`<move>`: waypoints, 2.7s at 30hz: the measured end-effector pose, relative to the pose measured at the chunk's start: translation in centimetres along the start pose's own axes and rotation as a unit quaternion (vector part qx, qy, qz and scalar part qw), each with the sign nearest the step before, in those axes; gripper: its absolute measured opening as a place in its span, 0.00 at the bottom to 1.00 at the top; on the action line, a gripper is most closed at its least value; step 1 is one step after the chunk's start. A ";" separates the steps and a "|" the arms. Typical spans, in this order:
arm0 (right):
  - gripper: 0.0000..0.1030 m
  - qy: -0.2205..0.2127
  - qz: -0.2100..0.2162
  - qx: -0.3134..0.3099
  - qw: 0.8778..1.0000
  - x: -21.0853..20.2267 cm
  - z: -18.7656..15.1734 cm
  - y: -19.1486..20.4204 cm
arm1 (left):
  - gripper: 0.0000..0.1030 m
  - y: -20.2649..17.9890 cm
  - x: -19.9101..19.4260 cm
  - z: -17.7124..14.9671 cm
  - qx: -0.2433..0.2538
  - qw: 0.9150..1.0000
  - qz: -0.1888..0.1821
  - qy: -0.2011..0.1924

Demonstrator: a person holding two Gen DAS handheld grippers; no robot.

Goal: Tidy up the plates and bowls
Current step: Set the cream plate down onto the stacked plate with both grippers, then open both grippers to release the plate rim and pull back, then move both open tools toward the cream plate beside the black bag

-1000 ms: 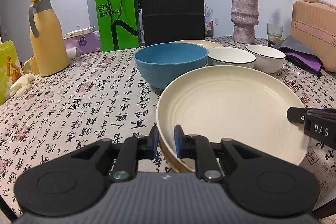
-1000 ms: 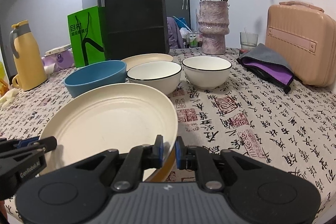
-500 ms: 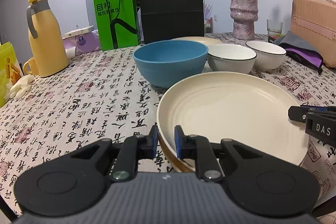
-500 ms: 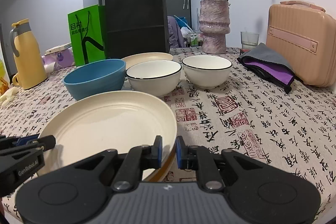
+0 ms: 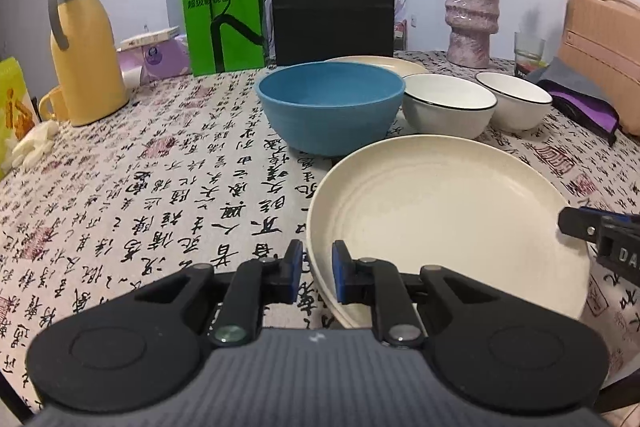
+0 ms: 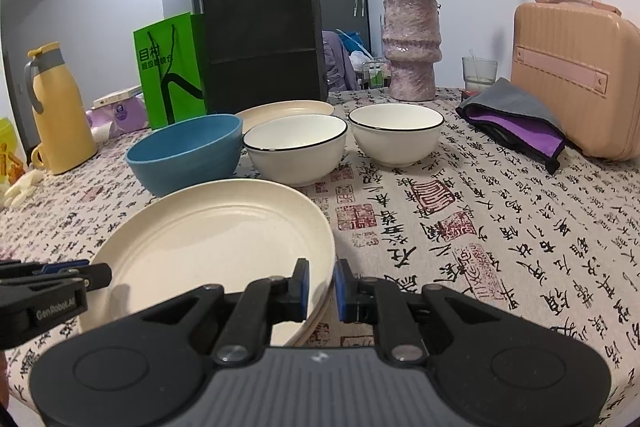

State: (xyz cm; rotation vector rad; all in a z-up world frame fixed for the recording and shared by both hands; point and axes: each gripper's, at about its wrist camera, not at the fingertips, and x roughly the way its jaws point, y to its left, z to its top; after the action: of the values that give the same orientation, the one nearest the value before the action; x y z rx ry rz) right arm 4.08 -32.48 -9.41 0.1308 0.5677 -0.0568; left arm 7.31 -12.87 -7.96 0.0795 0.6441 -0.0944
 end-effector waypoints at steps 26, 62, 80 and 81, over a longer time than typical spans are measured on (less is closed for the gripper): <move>0.11 0.028 0.051 0.087 0.995 0.9 1.5 -2.4 | 0.14 1.2 1.2 2.2 -0.056 0.997 -0.026 0.043; 1.00 -0.026 0.066 0.066 0.995 -1.9 1.2 -2.1 | 1.00 3.9 -4.4 0.9 -0.054 0.992 -0.022 -0.108; 1.00 -0.050 0.064 0.066 0.995 -4.3 1.8 -1.5 | 1.00 5.3 -6.9 1.0 -0.069 0.989 -0.024 -0.131; 1.00 -0.051 0.064 0.066 0.994 -4.4 1.9 -1.5 | 1.00 5.3 -7.0 1.0 -0.069 0.989 -0.024 -0.131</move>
State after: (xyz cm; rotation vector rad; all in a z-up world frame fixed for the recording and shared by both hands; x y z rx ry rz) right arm 1.27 -34.18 -5.61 0.2909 0.4524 0.0238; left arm 2.94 -7.23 -2.67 -0.0819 0.3878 -0.1053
